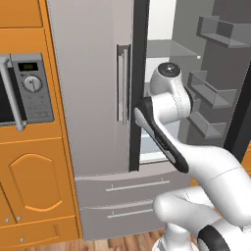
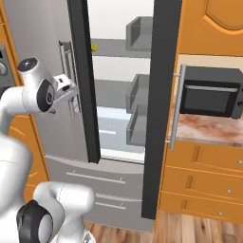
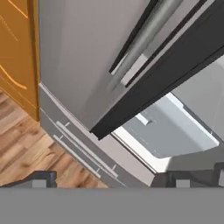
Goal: There is a bowl on the dining counter. Grab a lemon wedge from the fridge and place it in the bowl. Then get the liquor bottle and glass cup from the cabinet and place them next to the bowl.
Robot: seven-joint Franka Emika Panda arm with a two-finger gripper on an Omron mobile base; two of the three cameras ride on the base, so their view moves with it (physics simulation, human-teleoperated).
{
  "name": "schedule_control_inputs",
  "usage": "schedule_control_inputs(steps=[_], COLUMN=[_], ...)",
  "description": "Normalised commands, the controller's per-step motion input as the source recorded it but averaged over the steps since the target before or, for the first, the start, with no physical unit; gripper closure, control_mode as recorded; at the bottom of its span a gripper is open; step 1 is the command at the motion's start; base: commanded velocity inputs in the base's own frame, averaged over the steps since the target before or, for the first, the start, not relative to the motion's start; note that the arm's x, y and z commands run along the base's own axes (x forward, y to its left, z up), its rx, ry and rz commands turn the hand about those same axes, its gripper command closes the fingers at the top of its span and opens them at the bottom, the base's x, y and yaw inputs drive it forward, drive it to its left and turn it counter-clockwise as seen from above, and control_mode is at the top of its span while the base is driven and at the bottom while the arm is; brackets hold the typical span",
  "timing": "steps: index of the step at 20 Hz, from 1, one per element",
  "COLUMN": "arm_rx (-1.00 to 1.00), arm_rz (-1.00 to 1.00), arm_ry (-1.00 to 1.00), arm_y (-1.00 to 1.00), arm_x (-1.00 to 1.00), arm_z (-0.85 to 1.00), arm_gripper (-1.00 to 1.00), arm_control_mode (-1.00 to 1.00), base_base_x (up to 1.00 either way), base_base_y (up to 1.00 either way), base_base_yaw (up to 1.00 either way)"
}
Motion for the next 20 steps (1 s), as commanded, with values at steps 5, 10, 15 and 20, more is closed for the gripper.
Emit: schedule_control_inputs(steps=[5, 10, 15, 20], arm_rx=[0.18, 0.12, 0.12, 0.04], arm_rz=[-0.07, -0.21, -0.08, 0.02], arm_ry=[-0.13, -0.06, 0.00, -0.01], arm_y=[0.84, 0.26, -0.20, -0.27], arm_x=[0.10, 0.32, 0.41, 0.39], arm_z=[0.13, 0.01, 0.02, 0.06], arm_gripper=[-1.00, -1.00, -1.00, -1.00], arm_control_mode=[-1.00, -1.00, -1.00, -1.00], base_base_x=[0.00, 0.00, 0.00, 0.00], base_base_y=[0.00, 0.00, 0.00, 0.00], base_base_yaw=[0.00, 0.00, 0.00, 0.00])
